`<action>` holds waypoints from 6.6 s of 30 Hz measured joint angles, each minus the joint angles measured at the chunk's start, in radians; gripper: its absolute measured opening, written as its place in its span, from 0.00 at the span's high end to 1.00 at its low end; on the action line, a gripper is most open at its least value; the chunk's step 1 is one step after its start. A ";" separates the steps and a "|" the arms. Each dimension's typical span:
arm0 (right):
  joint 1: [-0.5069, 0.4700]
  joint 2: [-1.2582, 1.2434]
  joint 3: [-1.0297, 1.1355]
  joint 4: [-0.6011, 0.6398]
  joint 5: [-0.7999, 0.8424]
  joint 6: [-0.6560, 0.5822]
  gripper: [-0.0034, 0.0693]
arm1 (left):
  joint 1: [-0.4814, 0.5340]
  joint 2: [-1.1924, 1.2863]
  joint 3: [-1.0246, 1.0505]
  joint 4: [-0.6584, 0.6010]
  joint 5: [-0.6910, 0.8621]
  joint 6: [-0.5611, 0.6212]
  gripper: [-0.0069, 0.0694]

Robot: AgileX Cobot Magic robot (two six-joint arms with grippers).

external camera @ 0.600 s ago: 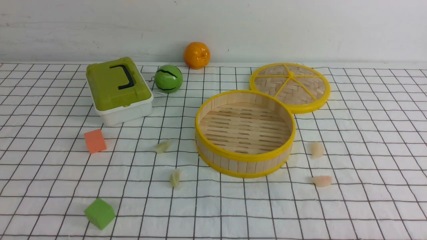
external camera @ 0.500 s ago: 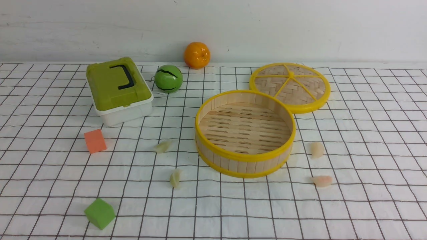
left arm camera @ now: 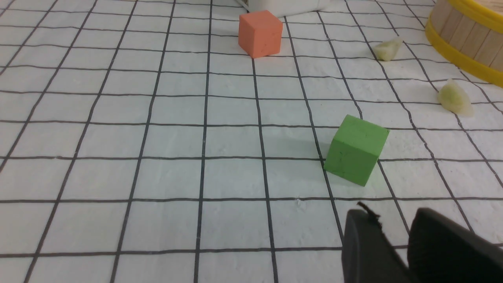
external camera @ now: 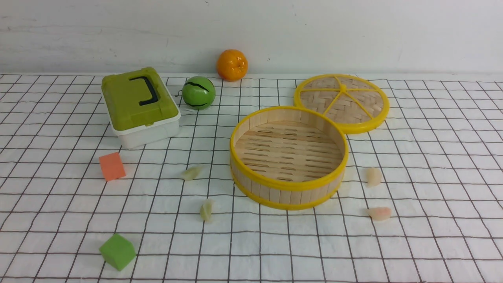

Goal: Put the dumplings into the steamer on the table with the white tablecloth.
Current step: 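Reach for and grasp a dumpling on the table with the left gripper, then place the dumpling into the bamboo steamer basket with the left gripper, then reach for and grasp a dumpling on the table with the left gripper, then place the dumpling into the bamboo steamer basket with the left gripper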

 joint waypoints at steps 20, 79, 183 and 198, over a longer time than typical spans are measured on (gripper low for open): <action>0.000 0.000 0.000 0.000 0.000 0.000 0.62 | 0.000 0.000 0.000 0.000 -0.076 0.000 0.67; 0.181 0.922 -0.571 0.255 0.178 -0.404 0.96 | -0.124 1.466 -1.201 -0.290 0.400 0.098 0.93; 0.231 1.059 -0.622 0.715 0.219 -0.805 0.87 | -0.407 2.058 -1.545 0.175 0.533 -0.373 0.45; 0.231 1.059 -0.622 0.718 0.219 -0.807 0.85 | -0.407 2.017 -1.642 0.156 0.652 -0.307 0.71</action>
